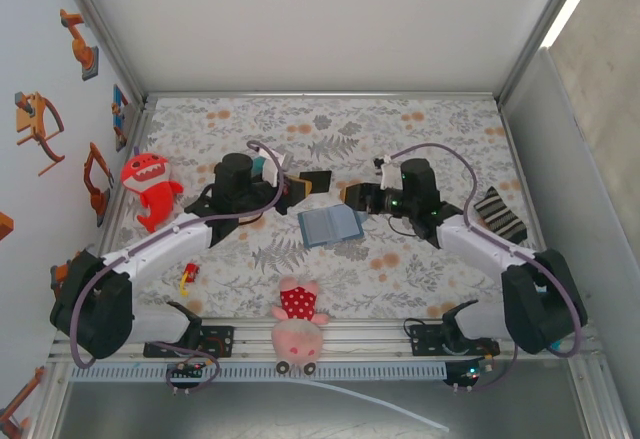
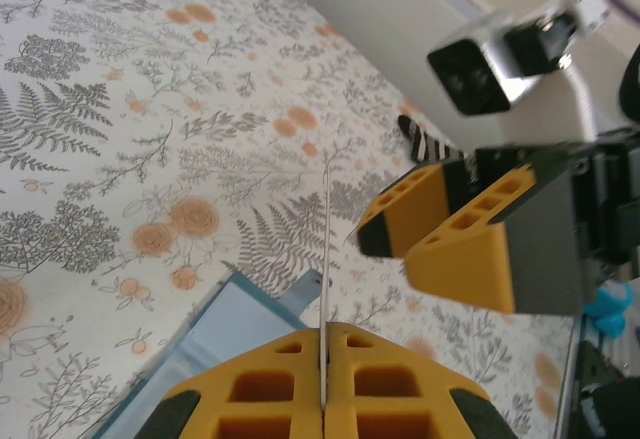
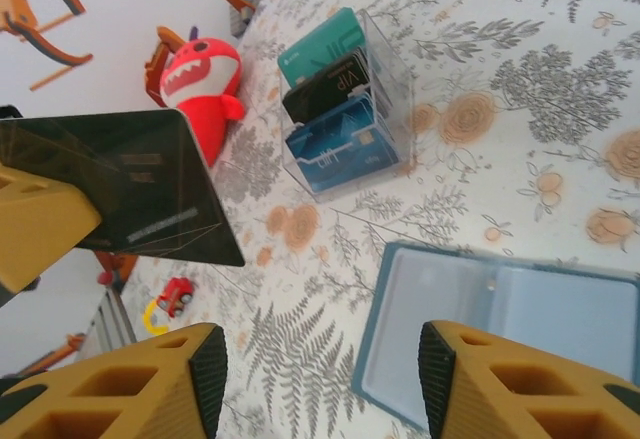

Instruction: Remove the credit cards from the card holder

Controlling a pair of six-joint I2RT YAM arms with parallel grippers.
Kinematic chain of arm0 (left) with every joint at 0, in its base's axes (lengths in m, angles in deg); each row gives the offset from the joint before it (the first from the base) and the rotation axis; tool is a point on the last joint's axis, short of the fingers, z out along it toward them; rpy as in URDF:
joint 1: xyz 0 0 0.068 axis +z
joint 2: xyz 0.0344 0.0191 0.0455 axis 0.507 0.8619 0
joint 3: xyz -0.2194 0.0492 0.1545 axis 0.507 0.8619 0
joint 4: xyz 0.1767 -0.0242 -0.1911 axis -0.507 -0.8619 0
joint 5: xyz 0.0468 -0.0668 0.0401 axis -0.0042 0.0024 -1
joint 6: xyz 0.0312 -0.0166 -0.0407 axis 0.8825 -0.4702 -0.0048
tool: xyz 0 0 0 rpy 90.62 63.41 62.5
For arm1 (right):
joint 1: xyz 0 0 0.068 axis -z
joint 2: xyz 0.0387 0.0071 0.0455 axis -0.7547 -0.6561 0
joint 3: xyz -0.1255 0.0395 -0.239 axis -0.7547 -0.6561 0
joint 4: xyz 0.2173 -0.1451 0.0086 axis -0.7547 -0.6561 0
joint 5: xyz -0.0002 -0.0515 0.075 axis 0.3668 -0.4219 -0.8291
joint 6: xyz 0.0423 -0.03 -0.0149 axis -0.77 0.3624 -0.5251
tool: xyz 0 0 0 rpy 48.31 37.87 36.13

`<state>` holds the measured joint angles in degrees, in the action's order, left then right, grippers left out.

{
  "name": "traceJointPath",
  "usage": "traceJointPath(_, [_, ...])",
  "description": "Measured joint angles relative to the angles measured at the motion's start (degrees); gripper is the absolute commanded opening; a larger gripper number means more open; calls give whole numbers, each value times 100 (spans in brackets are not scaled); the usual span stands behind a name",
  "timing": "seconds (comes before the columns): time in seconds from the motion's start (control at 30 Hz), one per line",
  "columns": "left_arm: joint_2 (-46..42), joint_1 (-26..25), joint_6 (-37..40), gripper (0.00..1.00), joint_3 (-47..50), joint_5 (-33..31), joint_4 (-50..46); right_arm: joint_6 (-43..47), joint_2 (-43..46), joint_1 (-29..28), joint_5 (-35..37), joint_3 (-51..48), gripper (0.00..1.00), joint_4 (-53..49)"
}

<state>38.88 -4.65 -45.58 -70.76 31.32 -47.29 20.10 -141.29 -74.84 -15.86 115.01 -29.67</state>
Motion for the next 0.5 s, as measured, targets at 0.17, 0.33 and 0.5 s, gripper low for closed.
traceJointPath(0.17, [-31, 0, -586, 0, 90, 31, 437, -719, -505, 0, -387, -7, 51, 1259])
traceJointPath(0.33, [-39, 0, -887, 0, 96, 87, 662, -1064, -669, 0, -619, -7, 51, 1928])
traceJointPath(0.5, [-37, 0, -1093, 0, 101, 201, 852, -1233, -667, 0, -776, -4, 51, 2321])
